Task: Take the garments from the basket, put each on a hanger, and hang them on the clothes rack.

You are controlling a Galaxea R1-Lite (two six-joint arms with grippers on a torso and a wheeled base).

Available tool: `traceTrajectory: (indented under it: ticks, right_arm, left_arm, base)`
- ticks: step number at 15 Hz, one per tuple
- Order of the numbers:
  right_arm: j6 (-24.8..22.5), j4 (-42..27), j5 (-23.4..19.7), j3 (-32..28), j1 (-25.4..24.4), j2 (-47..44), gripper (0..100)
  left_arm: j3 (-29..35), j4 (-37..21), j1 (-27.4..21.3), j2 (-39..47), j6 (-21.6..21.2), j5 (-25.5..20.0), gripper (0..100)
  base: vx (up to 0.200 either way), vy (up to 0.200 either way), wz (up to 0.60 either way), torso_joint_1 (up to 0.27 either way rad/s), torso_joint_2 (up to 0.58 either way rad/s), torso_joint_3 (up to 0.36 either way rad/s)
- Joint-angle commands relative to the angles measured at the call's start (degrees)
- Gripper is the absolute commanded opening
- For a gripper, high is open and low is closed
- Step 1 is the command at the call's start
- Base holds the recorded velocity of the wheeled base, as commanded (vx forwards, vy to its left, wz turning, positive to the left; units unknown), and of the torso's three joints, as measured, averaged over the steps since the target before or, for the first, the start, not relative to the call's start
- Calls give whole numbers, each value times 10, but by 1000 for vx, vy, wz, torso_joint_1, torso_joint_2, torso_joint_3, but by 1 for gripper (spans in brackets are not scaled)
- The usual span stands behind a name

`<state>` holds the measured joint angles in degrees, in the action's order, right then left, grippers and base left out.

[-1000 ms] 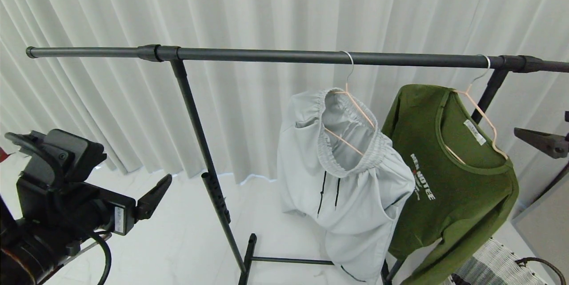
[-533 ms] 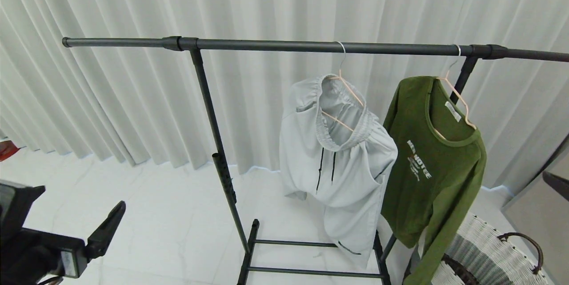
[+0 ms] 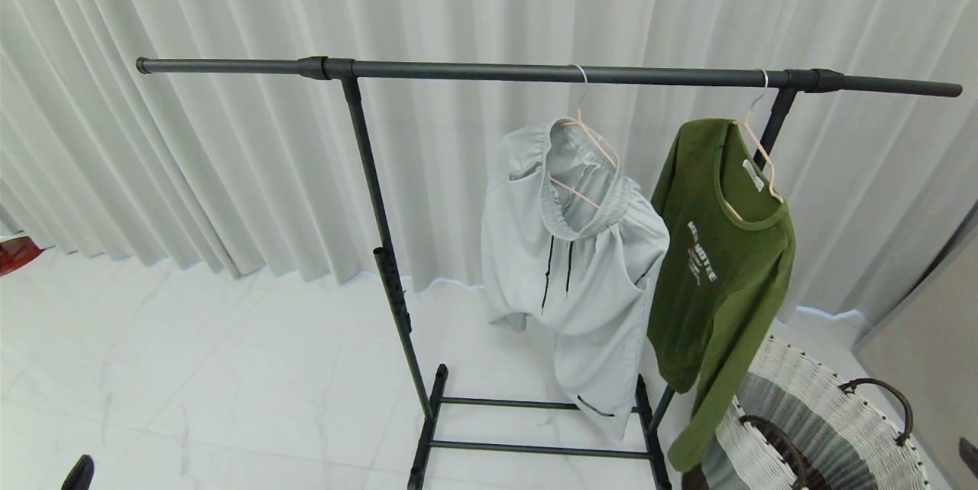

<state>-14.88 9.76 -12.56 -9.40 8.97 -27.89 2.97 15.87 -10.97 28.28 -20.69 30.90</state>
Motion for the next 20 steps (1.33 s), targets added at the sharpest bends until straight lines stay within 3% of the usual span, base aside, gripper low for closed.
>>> traceTrajectory:
  ticks: [1,4,7,9,15,17,18,19,20]
  right_arm:
    - [-1,-40,8,29,21,93,100]
    - [-13,-182,12,32,21,227,100]
    - [-33,-148,86,58,21,222,100]
    - [-32,-134,90,62,21,222,100]
    - [-28,-113,88,73,21,223,100]
    - [-30,-84,71,90,21,223,100]
    - [-25,-81,40,91,21,223,100]
    - [-16,-83,10,90,21,223,100]
    - [-4,-84,0,90,21,223,100]
  left_arm:
    - [-5,-35,61,-90,6,2,100]
    - [-30,-95,133,-162,25,1,100]
    - [-30,-121,151,-232,48,1,100]
    - [-30,-122,151,-230,93,2,100]
    - [-30,-124,151,-230,90,-9,100]
    - [-30,-123,140,-238,92,-104,100]
    - [-30,-123,109,-261,90,-151,100]
    - [-30,-123,102,-268,89,-185,100]
    - [-30,-124,102,-267,91,-191,100]
  base:
    - [0,0,0,0,0,0]
    - [0,0,0,0,0,0]
    - [0,0,0,0,0,0]
    - [0,0,0,0,0,0]
    - [0,0,0,0,0,0]
    - [0,0,0,0,0,0]
    - [0,0,0,0,0,0]
    - [0,0,0,0,0,0]
    - [0,0,0,0,0,0]
